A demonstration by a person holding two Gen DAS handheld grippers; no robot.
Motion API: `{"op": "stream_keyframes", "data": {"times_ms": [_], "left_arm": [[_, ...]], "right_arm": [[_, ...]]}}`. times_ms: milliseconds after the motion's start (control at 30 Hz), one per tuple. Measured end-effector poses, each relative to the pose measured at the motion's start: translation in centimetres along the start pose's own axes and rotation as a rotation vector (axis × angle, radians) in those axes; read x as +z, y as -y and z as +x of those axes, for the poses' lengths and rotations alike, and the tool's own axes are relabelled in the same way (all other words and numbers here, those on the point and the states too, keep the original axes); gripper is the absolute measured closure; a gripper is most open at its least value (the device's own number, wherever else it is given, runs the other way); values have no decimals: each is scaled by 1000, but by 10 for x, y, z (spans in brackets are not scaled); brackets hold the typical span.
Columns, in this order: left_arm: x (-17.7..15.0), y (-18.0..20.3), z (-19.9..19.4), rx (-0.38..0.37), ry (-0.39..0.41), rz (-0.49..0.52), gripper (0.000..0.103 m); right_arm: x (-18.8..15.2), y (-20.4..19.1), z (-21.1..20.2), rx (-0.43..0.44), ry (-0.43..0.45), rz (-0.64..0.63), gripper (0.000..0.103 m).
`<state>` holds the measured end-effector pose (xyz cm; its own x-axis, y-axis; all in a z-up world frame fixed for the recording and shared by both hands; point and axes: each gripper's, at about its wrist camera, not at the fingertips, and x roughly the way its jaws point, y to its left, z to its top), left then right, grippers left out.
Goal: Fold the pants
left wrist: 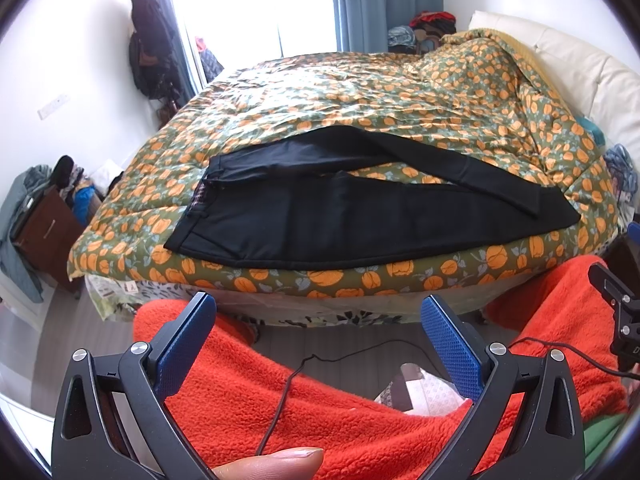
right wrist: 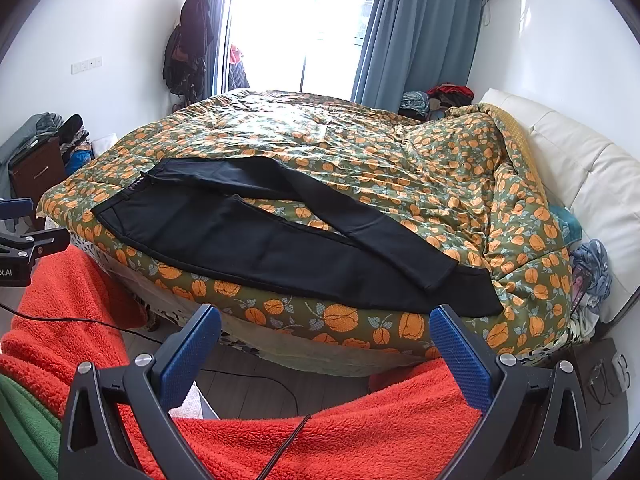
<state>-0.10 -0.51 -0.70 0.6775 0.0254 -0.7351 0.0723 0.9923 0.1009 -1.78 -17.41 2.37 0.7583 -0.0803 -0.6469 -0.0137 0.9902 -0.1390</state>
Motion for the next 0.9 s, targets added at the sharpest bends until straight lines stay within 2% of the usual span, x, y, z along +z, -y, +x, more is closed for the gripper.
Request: {"op": "stream_keyframes", "data": {"times_ms": [900], "left_arm": [[0, 2, 0, 0, -5, -1, 1]], "right_arm": [[0, -1, 1, -2, -1, 1, 0]]}}
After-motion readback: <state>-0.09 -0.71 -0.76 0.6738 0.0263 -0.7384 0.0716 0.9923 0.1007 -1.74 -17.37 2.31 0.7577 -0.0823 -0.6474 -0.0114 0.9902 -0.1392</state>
